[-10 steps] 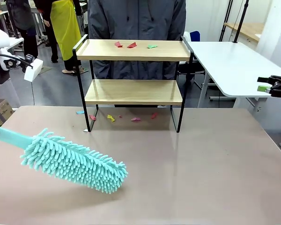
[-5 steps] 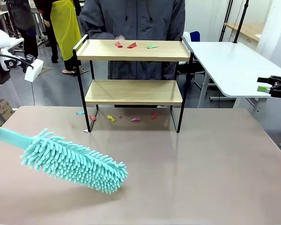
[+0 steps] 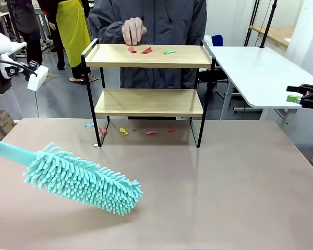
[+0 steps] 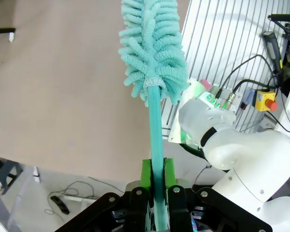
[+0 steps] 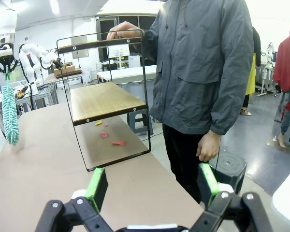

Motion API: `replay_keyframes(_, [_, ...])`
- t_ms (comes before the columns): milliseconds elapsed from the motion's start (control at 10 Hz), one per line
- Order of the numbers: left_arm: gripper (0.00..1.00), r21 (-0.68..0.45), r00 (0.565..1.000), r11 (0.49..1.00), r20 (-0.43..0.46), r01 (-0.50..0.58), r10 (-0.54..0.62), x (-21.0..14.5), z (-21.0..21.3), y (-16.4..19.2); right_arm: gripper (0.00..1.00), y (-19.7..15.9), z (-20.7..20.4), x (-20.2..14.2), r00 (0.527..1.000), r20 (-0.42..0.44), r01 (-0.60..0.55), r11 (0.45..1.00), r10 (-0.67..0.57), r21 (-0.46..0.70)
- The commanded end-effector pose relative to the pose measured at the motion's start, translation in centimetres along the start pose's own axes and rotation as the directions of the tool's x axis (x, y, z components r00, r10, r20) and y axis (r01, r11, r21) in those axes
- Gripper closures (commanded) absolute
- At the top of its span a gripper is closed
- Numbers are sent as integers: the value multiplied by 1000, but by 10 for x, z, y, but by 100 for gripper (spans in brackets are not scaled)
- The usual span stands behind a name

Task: Clean the shelf.
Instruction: Clean the specific section of the Shelf indicated by the human with the Duster.

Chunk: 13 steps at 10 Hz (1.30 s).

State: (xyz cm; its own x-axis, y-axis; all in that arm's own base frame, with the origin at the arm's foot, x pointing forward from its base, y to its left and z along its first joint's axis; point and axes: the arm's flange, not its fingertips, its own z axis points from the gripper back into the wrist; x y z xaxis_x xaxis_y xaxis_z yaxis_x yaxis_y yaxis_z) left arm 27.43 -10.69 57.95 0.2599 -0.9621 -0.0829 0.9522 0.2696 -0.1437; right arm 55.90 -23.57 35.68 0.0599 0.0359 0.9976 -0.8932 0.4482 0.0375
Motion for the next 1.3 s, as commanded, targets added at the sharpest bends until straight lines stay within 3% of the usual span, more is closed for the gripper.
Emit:
replay_keyframes(0, [87,-9,1000,1000,23,9,-9,-3,-1,0,0,2,-2,5,1000,-7,11,1000,-11,-3])
replay_keyframes(1100, [87,0,1000,1000,0,0,0,0,0,0,0,2,-2,5,1000,-7,11,1000,-11,-3])
replay_keyframes(1200, [87,-53,991,998,125,44,-37,6,16,-1,0,2,-2,5,1000,-7,11,1000,-11,-3])
